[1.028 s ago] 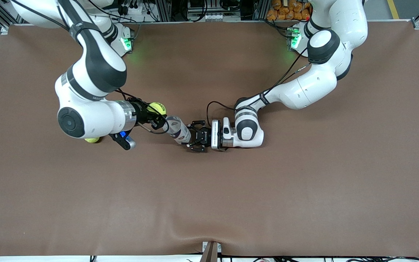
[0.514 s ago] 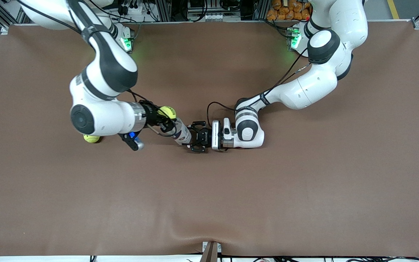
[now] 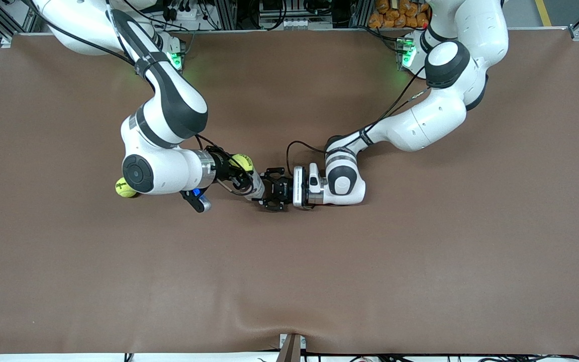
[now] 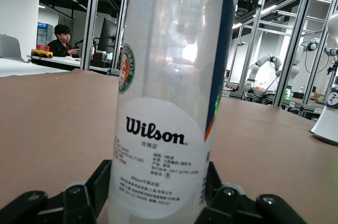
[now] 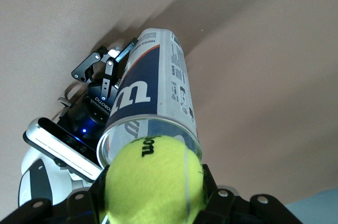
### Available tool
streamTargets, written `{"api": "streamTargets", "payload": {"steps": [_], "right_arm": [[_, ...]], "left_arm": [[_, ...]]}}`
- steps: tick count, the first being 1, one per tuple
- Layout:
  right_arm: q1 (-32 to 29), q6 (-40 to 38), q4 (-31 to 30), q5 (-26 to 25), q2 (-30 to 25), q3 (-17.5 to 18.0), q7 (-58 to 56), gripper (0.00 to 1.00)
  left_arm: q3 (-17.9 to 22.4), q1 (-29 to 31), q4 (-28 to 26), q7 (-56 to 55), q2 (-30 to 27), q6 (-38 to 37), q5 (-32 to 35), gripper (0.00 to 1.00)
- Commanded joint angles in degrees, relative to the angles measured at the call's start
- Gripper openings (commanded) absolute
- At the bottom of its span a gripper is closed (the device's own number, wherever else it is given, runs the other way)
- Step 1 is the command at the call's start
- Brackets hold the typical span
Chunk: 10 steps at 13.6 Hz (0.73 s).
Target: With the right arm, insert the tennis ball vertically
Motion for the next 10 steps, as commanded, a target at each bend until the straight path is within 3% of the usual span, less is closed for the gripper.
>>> {"api": "streamTargets", "payload": {"steps": [1, 2, 8, 10], "right_arm": [[-0.3, 0.2, -0.7, -0.2, -0.4, 0.1, 0.6, 0.49], [-0.5, 0.1, -0.7, -0.2, -0.5, 0.1, 0.7, 0.99], [-1.2, -0.5, -0.6, -0.3, -1.0, 0.0, 0.5, 1.0], [-4.4, -3.5, -0.6, -3.0, -1.7, 0.0, -2.3, 1.0]], "left_arm": [[1.2, -0.3, 0.2, 0.9, -1.0, -0.9, -1.9, 0.74], [1.2, -0.3, 0.1, 0.9, -1.0, -0.9, -1.9, 0.74], [1.2, -0.3, 0.1, 0.9, -1.0, -0.9, -1.9, 0.74], [1.2, -0.3, 0.1, 1.0, -1.0, -0.9, -1.9, 0.74]]}}
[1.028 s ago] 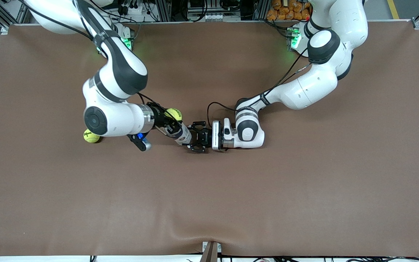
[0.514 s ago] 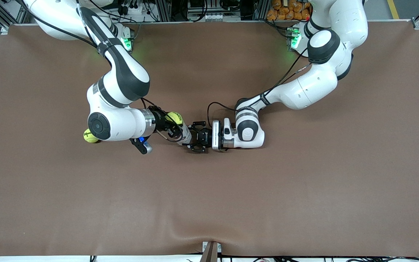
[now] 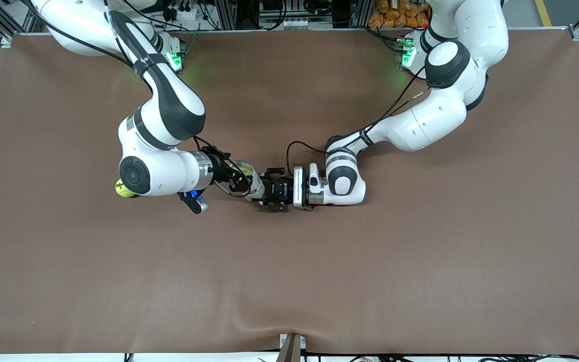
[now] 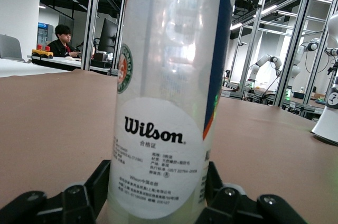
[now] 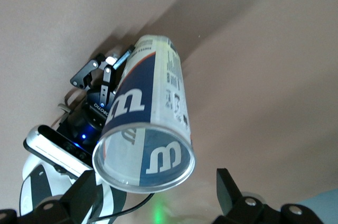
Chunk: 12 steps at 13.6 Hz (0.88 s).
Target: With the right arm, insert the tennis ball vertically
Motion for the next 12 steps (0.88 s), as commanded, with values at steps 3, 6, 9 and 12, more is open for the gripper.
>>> {"api": "streamTargets", "payload": {"steps": [3, 6, 9, 12], "right_arm": [[-5.9, -4.8, -4.8, -10.3, -4.7, 0.5, -9.1, 1.0], [-13.0, -4.6, -11.2, -11.5, -6.4, 0.5, -23.1, 1.0], [-17.6, -4.6, -15.3, -17.3, -6.4, 0.4, -33.0, 1.0], [-20.4, -4.5, -16.6, -25.0, -5.8, 0.4, -37.4, 1.0]], "left_arm": [[1.3, -0.4, 0.1, 1.0, -1.0, -0.9, -1.9, 0.74], [1.3, -0.4, 0.1, 1.0, -1.0, -0.9, -1.9, 0.75], [1.3, -0.5, 0.1, 1.0, -1.0, -0.8, -1.9, 0.75], [1.2, -0.5, 0.1, 0.9, -1.0, -0.9, -1.9, 0.75]]}}
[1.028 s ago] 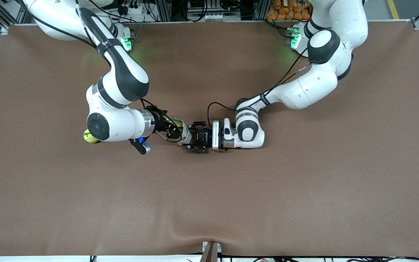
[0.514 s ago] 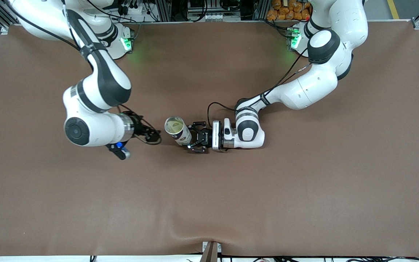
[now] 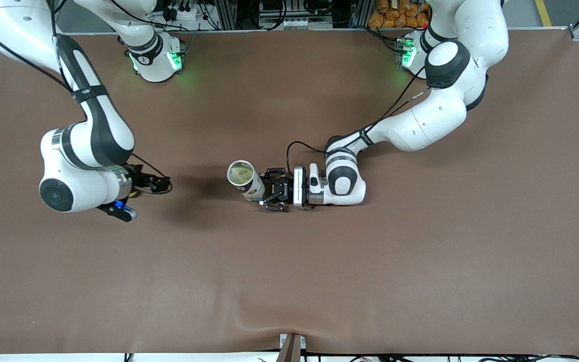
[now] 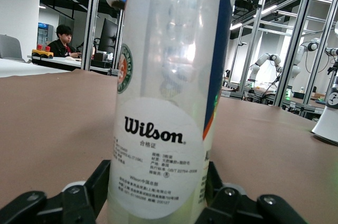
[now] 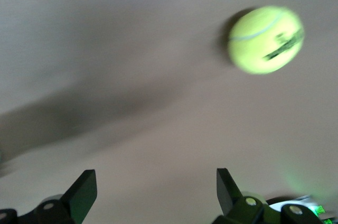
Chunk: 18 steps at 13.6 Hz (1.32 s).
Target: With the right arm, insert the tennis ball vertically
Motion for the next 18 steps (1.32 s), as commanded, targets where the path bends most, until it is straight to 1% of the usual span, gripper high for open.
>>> {"api": "streamTargets", "payload": {"steps": [1, 2, 3, 6, 8, 15, 18], "right_arm": [[-3.2, 1.4, -2.4, -6.8, -1.1, 1.0, -5.8, 1.0], [-4.6, 3.6, -2.5, -8.5, 0.3, 1.1, -8.4, 1.0], [-5.4, 5.1, -2.5, -9.0, 1.2, 1.0, -11.3, 1.0], [-8.1, 8.5, -2.5, -12.5, 3.8, 1.0, -17.7, 1.0], [-9.1, 9.9, -2.6, -12.5, 5.0, 1.0, -20.6, 1.0], [-12.7, 10.3, -2.9, -12.0, 9.6, 1.2, -22.7, 1.0], [-12.9, 10.4, -2.9, -11.7, 10.3, 1.2, -22.7, 1.0]], "left_arm": [[1.2, -0.4, 0.1, 0.9, -1.0, -0.8, -1.9, 0.75], [1.2, -0.4, 0.1, 0.9, -1.0, -0.9, -1.9, 0.75], [1.2, -0.4, 0.1, 0.9, -1.0, -0.9, -1.9, 0.75], [1.3, -0.4, 0.1, 0.9, -1.0, -0.9, -1.9, 0.75], [1.3, -0.5, 0.1, 0.9, -1.0, -0.8, -1.9, 0.75], [1.3, -0.4, 0.1, 1.0, -1.0, -0.9, -1.9, 0.75], [1.3, -0.4, 0.0, 1.0, -1.0, -0.8, -1.9, 0.75]]}}
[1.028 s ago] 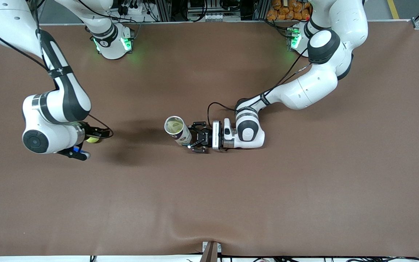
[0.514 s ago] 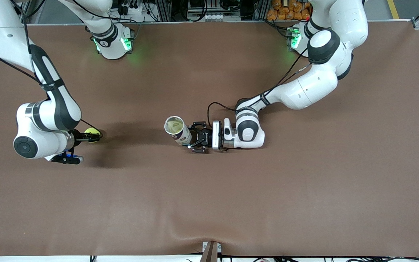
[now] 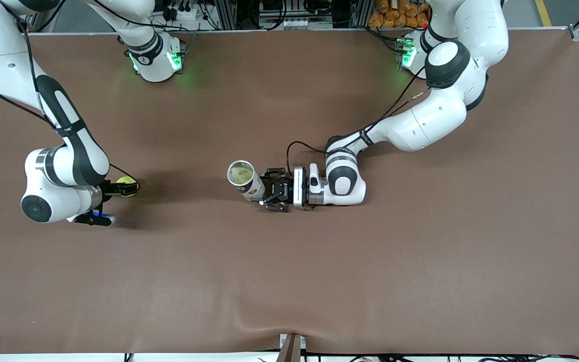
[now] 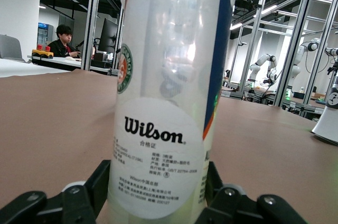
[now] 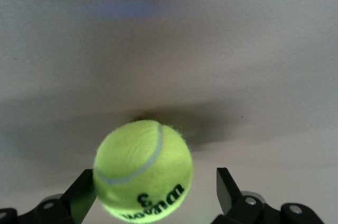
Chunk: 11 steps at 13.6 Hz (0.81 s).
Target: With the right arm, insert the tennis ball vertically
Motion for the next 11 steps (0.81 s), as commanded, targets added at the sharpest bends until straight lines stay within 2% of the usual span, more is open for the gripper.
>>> {"api": "streamTargets", "payload": {"steps": [1, 2, 3, 4, 7, 9, 11], "right_arm": [[-1.5, 0.7, -0.6, -0.7, 0.5, 1.3, -0.7, 0.8], [-1.6, 0.7, -0.6, -0.7, 0.7, 1.3, -0.7, 0.6], [-2.0, 0.7, -0.6, -0.4, 0.7, 1.3, -0.7, 0.47], [-2.2, 0.7, -0.5, -0.3, 0.7, 1.4, -0.7, 0.38], [-1.7, -0.2, 1.1, 2.6, -0.6, 2.3, -0.4, 0.29], [-1.2, -4.1, 4.4, 6.4, -2.1, 5.4, 1.7, 0.24], [-0.3, -9.8, 9.5, 7.7, -2.1, 8.8, 9.3, 0.24]], "left_arm": [[1.3, -0.5, 0.1, 1.0, -1.0, -0.8, -1.9, 0.75], [1.3, -0.5, 0.0, 1.0, -1.0, -0.8, -1.9, 0.75], [1.3, -0.4, 0.0, 1.0, -1.0, -0.9, -1.9, 0.75], [1.3, -0.5, 0.0, 1.0, -1.0, -0.8, -1.8, 0.75], [1.3, -0.4, 0.0, 1.0, -1.0, -0.8, -1.9, 0.75], [1.3, -0.4, 0.0, 1.1, -1.0, -0.9, -1.9, 0.75], [1.3, -0.4, 0.0, 1.0, -1.0, -0.9, -1.9, 0.75]]}}
